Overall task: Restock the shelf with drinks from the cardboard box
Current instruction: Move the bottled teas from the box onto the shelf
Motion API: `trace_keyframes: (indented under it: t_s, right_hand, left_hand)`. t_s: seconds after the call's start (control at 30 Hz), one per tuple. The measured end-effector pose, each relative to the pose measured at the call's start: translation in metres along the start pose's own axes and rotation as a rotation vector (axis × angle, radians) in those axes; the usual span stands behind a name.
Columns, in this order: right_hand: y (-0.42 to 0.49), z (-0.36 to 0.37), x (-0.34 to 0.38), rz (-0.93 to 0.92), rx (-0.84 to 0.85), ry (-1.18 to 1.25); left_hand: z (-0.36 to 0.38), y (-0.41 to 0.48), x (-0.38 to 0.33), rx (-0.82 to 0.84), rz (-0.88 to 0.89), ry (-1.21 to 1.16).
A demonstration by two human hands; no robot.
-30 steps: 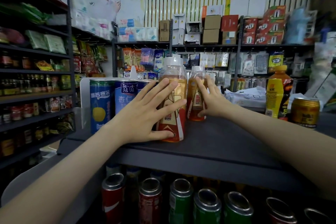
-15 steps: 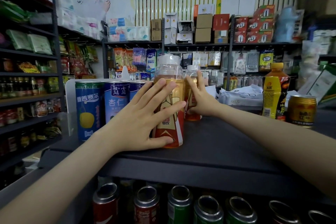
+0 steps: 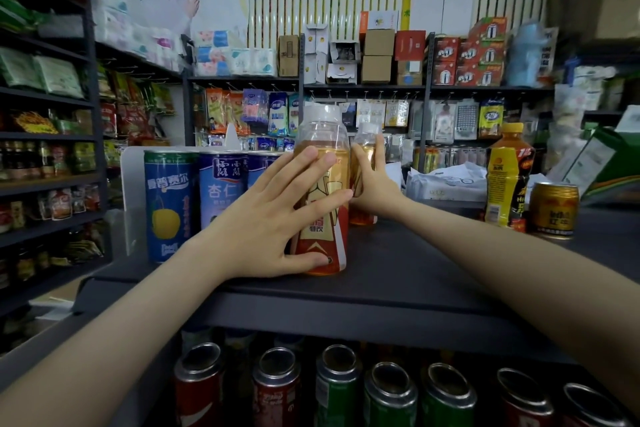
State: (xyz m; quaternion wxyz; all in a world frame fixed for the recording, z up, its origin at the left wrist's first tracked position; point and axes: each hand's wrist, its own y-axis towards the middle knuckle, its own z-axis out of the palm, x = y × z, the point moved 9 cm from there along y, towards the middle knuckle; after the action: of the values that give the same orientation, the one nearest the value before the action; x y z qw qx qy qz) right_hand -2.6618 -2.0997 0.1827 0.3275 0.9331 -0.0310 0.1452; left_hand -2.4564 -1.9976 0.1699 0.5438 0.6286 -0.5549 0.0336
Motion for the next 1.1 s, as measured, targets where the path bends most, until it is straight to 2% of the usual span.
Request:
trace_keyframes:
  t_s: [0.23, 0.4, 0.67, 0.83, 0.97, 1.1]
  right_hand:
    - [0.006, 0.017, 0.004, -0.015, -0.111, -0.133]
    - [0.015, 0.023, -0.004, -0.015, -0.062, -0.155]
    - [0.013, 0.017, -0.01, 0.022, -0.129, -0.134]
    - [0.008, 0.013, -0.008, 0.011, -0.021, -0.264]
    - [-0.016, -0.012, -0.003, 0.084, 0.077, -0.357]
    - [-0.065, -0.047, 0.018, 0.077, 0.029, -0.317]
  left_hand:
    - [-0.001, -0.001, -0.001, 0.005, -0.002, -0.006]
    - [-0.001, -0.002, 0.0, 0.019, -0.003, -0.005]
    - [-0.003, -0.003, -0.002, 0.012, -0.017, -0.004]
    - [-0.003, -0.002, -0.003, 0.015, -0.029, -0.026]
    - [-0.004, -0.004, -0.006, 0.051, -0.059, -0.053]
    - [-0.014, -0.011, -0.013, 0.07, -0.132, -0.093]
